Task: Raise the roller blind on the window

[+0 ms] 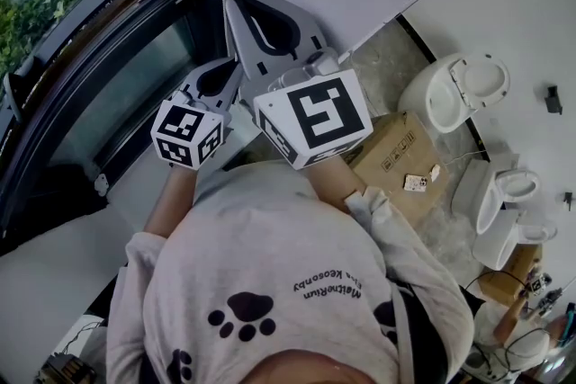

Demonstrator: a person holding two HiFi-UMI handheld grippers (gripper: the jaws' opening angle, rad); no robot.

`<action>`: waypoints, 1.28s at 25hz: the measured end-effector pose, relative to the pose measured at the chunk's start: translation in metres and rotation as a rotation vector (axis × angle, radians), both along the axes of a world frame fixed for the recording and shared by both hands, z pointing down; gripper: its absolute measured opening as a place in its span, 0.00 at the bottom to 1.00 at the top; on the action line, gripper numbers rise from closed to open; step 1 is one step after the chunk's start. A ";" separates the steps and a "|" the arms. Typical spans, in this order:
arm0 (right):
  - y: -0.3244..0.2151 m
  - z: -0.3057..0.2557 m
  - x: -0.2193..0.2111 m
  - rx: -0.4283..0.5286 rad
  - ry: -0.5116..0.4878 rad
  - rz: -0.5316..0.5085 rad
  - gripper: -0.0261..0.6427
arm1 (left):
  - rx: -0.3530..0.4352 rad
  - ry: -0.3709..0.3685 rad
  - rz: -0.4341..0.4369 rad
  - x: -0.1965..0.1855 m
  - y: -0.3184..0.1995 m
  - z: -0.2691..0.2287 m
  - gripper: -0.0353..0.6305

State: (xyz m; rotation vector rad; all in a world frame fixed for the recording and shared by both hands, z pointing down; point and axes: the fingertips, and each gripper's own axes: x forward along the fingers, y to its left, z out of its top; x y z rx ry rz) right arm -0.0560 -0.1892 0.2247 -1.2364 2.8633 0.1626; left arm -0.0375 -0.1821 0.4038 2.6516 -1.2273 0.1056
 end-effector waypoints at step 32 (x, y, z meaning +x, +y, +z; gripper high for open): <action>0.001 0.119 0.000 -0.129 0.075 0.029 0.06 | -0.121 -0.111 -0.018 -0.006 0.012 0.116 0.07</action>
